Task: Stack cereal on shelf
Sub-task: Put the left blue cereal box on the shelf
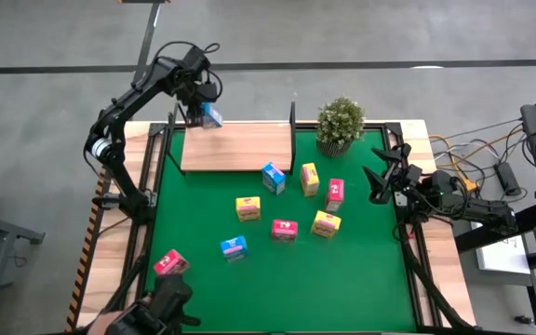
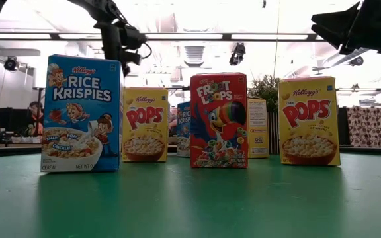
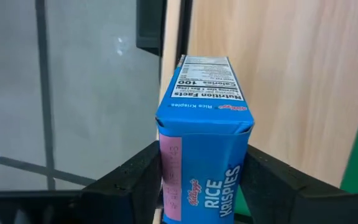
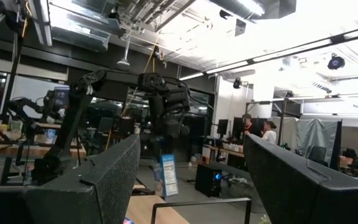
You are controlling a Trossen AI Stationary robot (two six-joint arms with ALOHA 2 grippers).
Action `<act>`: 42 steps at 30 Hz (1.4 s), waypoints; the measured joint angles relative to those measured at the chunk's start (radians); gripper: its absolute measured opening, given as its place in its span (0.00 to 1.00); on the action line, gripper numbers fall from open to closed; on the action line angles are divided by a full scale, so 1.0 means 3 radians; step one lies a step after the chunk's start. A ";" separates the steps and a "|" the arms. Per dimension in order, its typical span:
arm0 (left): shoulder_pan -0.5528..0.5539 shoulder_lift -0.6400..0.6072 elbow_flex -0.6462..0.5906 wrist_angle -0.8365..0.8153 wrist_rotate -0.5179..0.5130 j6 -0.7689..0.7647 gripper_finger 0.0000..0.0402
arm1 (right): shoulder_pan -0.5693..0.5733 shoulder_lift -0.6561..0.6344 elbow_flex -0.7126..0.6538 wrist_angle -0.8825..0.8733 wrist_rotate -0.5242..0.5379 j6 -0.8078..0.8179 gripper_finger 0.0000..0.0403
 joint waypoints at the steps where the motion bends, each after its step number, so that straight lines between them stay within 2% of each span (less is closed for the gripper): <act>1: 0.0000 0.0000 -0.0023 -0.0009 0.0000 -0.0020 0.43 | -0.0001 0.0000 0.0000 0.0000 0.0000 0.0000 0.68; 10: 0.0000 0.0000 -0.0283 0.0014 -0.0006 -0.0115 0.42 | 0.0000 0.0000 0.0000 0.0000 0.0000 0.0000 0.68; 14: 0.0000 0.0000 -0.0354 0.0109 -0.0144 -0.0214 0.42 | 0.0000 0.0000 0.0000 0.0000 0.0000 0.0000 0.68; 20: -0.0004 0.0000 -0.0451 0.0177 -0.0161 -0.0180 0.46 | -0.0001 0.0000 0.0000 0.0000 0.0000 0.0000 0.68; 30: -0.0038 0.0000 -0.0442 0.0207 -0.0161 -0.0162 0.50 | -0.0001 0.0000 0.0000 0.0000 0.0000 -0.0001 0.68; 42: -0.0068 0.0000 -0.0091 0.0086 -0.0160 -0.0241 0.50 | -0.0001 0.0000 0.0000 0.0000 0.0000 -0.0003 0.68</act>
